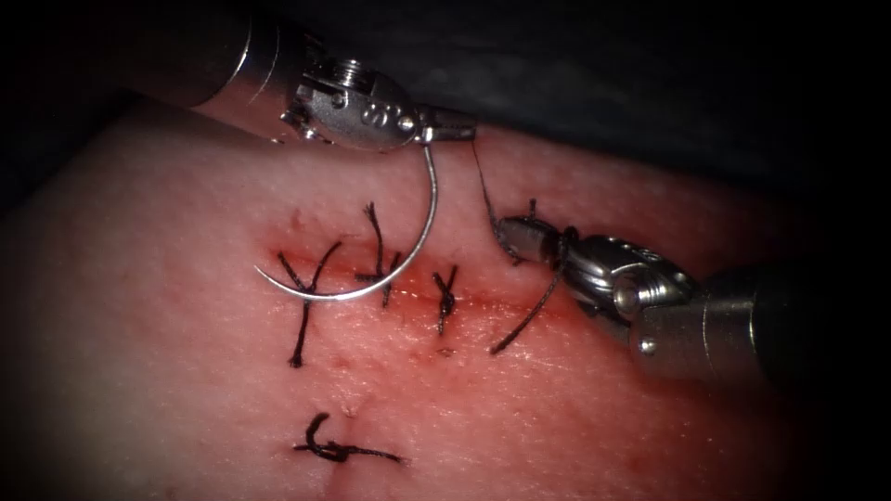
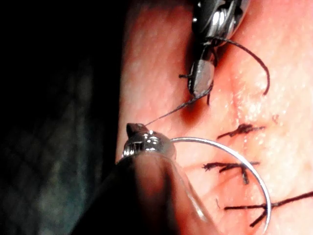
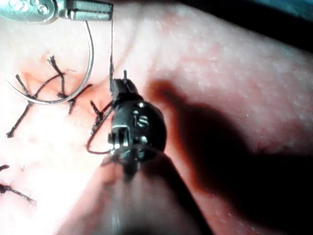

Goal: Wound Closure
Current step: Pull down with right jaws and up with left driver to tighten knot

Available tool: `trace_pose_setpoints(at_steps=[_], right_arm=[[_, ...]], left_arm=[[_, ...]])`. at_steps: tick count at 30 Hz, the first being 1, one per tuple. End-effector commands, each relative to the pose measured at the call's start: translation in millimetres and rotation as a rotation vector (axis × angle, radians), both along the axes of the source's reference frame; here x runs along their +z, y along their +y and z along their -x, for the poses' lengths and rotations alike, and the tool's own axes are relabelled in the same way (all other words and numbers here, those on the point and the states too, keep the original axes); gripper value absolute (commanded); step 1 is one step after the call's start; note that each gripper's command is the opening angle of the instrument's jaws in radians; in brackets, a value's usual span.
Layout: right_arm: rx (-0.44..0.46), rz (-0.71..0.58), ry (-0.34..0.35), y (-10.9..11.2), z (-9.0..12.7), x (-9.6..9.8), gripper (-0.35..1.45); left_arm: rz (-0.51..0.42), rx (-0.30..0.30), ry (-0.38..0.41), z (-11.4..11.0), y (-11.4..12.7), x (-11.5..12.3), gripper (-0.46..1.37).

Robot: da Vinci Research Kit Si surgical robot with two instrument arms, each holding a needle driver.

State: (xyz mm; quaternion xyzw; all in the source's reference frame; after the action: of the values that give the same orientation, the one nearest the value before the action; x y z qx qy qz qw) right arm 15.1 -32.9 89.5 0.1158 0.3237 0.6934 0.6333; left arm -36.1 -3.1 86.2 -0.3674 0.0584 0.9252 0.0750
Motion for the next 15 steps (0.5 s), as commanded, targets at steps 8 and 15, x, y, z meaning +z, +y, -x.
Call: trace_pose_setpoints(at_steps=[8, 15], right_arm=[[-0.025, -0.003, 0.007, -1.1, 0.0, -0.7, -0.35], [-0.052, -0.003, 0.019, -2.2, -0.1, -1.6, -0.35]], left_arm=[[0.02, -0.06, 0.027, 0.4, 3.9, 1.2, -0.35], [0.064, -0.103, 0.04, 0.6, 7.1, 1.8, -0.35]])
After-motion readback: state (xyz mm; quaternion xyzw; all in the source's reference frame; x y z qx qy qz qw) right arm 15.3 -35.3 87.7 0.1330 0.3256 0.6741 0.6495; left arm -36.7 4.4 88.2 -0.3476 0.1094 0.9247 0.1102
